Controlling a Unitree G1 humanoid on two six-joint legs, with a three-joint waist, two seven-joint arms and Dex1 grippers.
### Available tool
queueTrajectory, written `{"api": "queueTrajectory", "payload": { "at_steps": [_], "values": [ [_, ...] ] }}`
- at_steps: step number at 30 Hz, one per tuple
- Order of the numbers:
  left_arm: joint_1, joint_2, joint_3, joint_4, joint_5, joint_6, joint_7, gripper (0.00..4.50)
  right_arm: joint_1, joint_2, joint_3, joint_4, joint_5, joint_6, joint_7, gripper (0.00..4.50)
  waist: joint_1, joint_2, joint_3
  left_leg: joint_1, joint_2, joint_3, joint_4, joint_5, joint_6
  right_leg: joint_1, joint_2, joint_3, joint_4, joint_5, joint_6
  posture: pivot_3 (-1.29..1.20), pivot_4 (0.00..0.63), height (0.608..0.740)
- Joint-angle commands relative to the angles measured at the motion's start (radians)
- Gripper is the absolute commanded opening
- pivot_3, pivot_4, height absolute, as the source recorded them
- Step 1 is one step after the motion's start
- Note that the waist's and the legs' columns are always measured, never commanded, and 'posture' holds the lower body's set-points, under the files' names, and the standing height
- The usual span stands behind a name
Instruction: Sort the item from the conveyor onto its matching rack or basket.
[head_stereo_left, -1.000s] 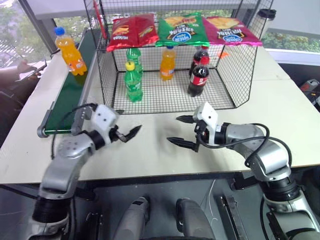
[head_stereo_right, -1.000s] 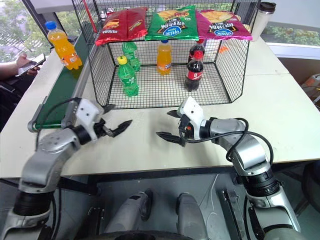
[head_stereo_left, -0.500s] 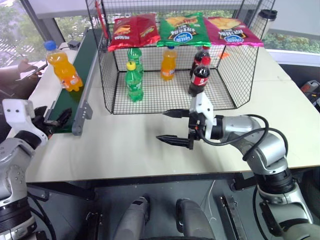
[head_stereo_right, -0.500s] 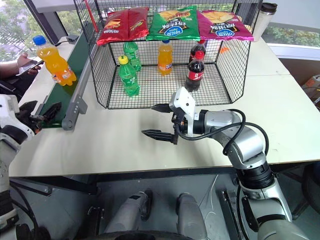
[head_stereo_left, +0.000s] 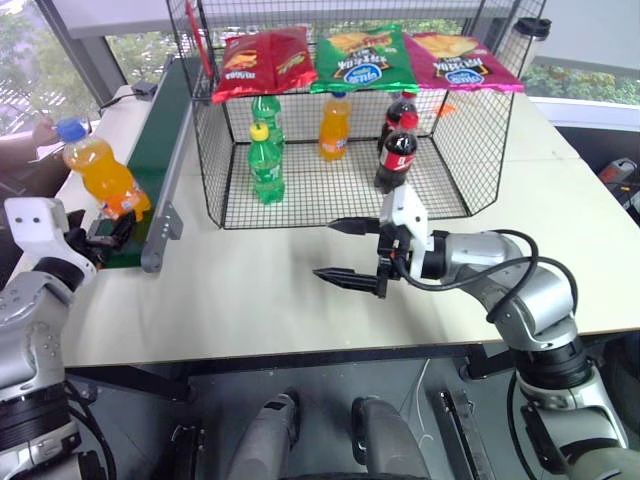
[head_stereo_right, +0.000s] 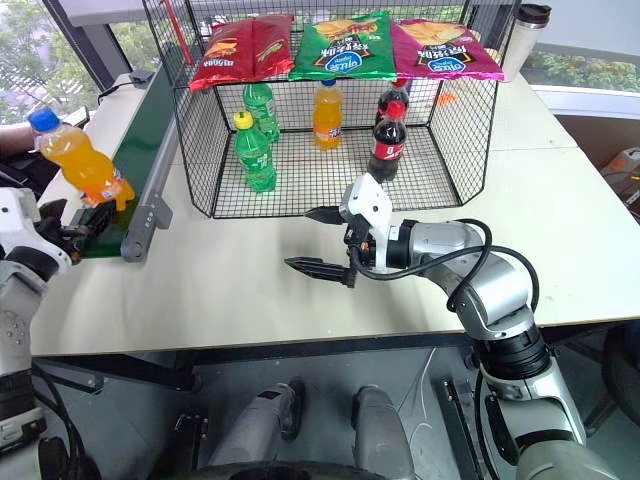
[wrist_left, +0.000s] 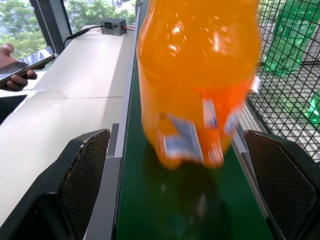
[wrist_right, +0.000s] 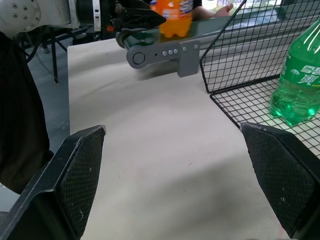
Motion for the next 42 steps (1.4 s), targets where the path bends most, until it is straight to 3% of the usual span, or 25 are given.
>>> {"api": "queueTrajectory", "payload": {
  "at_steps": [1,4,9,17,21,25,30,42],
  "values": [
    [-0.016,0.011,-0.014,-0.005,0.003,-0.029,-0.008,4.50,-0.010,-0.006,-0.014,-0.040,0.013,-0.003,-0.004,4.48,-0.001,0.000,0.000,0.000,0.000,0.000,0.000,0.000,0.000,0.000,0.000,0.000,0.000,0.000,0.000,0.00,0.150,0.739],
    [-0.007,0.014,-0.035,0.000,0.008,-0.029,-0.021,4.50,-0.011,-0.007,-0.010,-0.035,0.007,-0.008,-0.005,4.48,-0.001,0.000,0.000,0.000,0.000,0.000,0.000,0.000,0.000,0.000,0.000,0.000,0.000,0.000,0.000,0.00,0.150,0.739],
    [0.012,-0.007,0.011,-0.050,-0.103,-0.027,-0.091,3.02,-0.011,-0.011,-0.009,-0.031,-0.002,-0.014,-0.009,4.50,0.000,0.000,0.000,0.000,0.000,0.000,0.000,0.000,0.000,0.000,0.000,0.000,0.000,0.000,0.000,0.00,0.150,0.739],
    [-0.092,0.059,-0.029,-0.120,-0.235,0.121,-0.137,3.02,-0.016,-0.013,-0.008,-0.033,0.001,-0.012,-0.008,4.50,0.001,-0.001,0.001,-0.001,0.000,-0.002,0.000,0.000,0.000,0.000,0.000,-0.001,-0.001,0.000,0.000,0.00,0.150,0.739],
    [-0.121,0.080,-0.209,-0.171,-0.192,0.117,-0.245,3.02,-0.032,-0.007,-0.009,-0.030,0.009,-0.005,-0.007,4.50,0.001,-0.001,0.000,-0.001,-0.001,-0.001,0.000,0.000,0.000,0.000,0.000,-0.001,-0.003,0.000,0.000,0.00,0.150,0.739],
    [-0.147,0.036,-0.439,-0.192,-0.114,0.063,-0.331,3.02,-0.044,-0.014,0.005,-0.019,-0.005,-0.015,0.005,4.50,-0.002,-0.001,0.000,-0.001,-0.001,0.001,-0.001,0.000,0.001,0.000,0.000,0.000,-0.004,0.000,0.000,0.00,0.150,0.739],
    [-0.180,-0.039,-0.616,-0.173,-0.012,-0.042,-0.390,3.02,-0.051,-0.017,-0.001,-0.020,-0.006,-0.010,-0.005,4.50,-0.003,-0.001,0.001,-0.001,0.000,0.001,-0.002,0.000,0.001,0.000,0.000,0.000,-0.004,0.000,0.000,0.00,0.150,0.739],
    [-0.221,-0.133,-0.729,-0.136,0.045,-0.094,-0.475,3.02,-0.052,-0.010,0.002,-0.031,-0.012,-0.015,-0.047,4.50,-0.001,-0.001,0.001,-0.001,0.000,0.000,-0.002,0.000,0.001,0.000,0.000,0.000,-0.004,0.000,0.000,0.00,0.150,0.739]
  ]
}}
